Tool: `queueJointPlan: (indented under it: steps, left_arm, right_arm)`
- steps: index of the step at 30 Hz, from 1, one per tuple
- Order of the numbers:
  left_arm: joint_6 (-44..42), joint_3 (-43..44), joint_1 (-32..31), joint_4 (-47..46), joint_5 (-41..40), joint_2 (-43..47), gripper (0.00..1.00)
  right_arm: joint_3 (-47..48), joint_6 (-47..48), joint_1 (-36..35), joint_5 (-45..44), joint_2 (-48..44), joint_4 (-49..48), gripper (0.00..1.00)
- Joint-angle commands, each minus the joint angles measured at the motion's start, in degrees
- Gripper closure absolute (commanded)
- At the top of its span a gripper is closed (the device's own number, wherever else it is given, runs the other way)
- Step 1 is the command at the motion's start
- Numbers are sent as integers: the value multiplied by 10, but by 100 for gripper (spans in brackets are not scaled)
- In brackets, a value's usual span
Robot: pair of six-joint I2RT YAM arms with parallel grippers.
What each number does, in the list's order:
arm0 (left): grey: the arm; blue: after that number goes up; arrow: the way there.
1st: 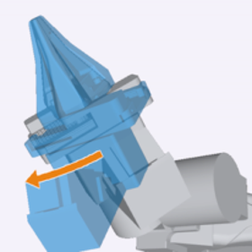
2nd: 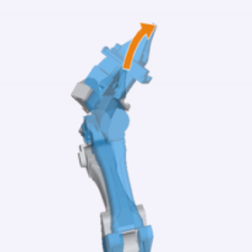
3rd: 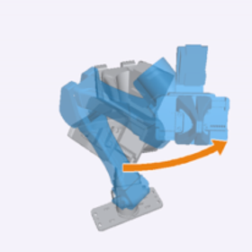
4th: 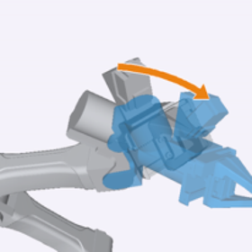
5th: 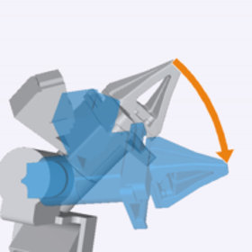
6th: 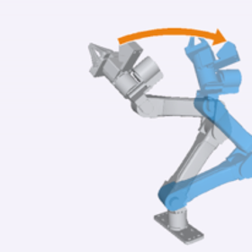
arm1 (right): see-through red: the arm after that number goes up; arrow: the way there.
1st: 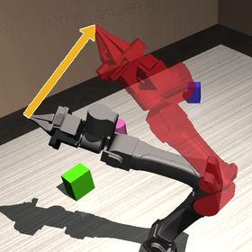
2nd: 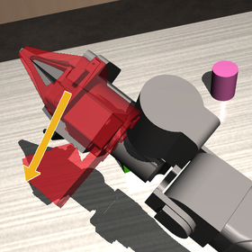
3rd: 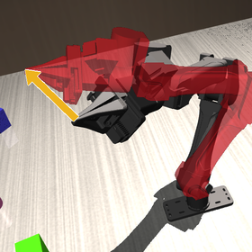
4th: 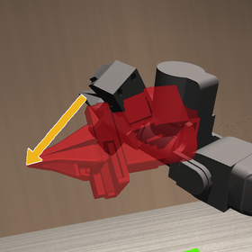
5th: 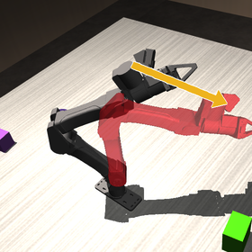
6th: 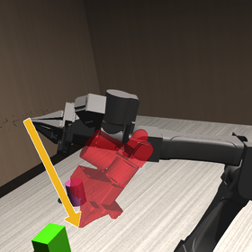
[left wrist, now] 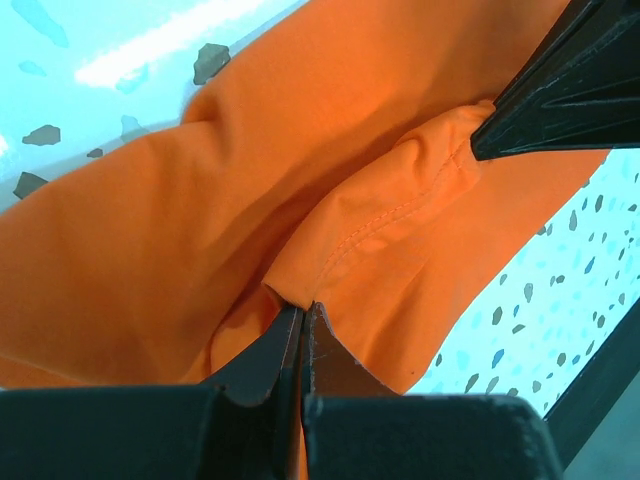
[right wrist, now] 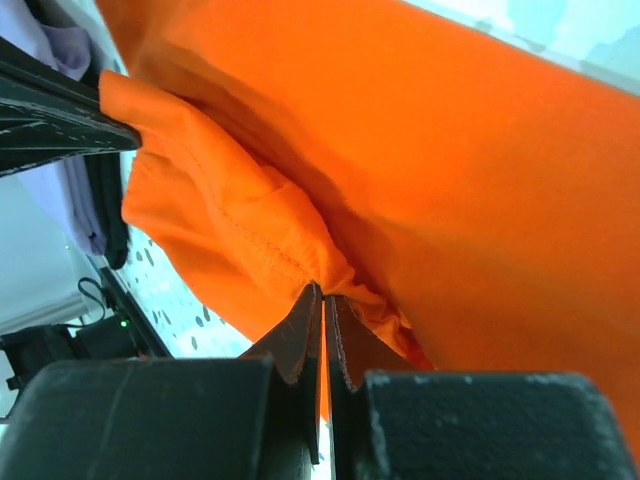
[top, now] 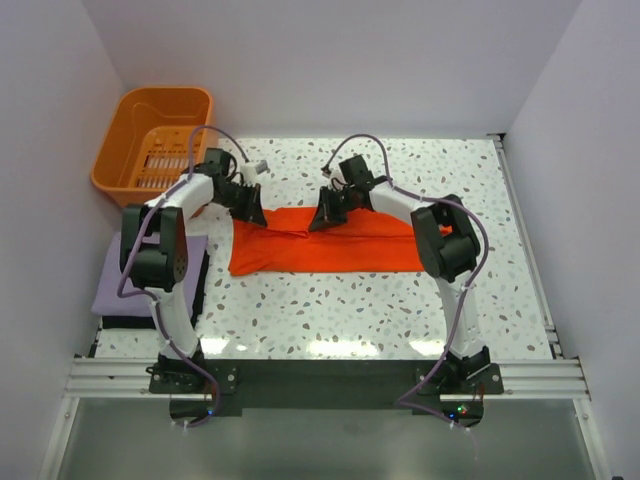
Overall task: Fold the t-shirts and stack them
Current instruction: Fold the tshirt
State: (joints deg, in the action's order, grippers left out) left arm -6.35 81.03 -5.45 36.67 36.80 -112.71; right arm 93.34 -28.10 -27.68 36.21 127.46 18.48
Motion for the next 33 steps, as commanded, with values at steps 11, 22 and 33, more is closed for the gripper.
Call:
queueJointPlan:
  steps: [11,22,33]
  left_arm:
    - [33,-54,-3,-16,-22,24,100]
    - [17,-42,-2,-29,-50,29,80]
    - [-48,-121,-68,-5,-118,195,60]
  right_arm:
    - [13,62,11,-8,-4,43,100]
    - [61,118,16,-18,-12,104,80]
    - [137,419,98,-118,-99,400,60]
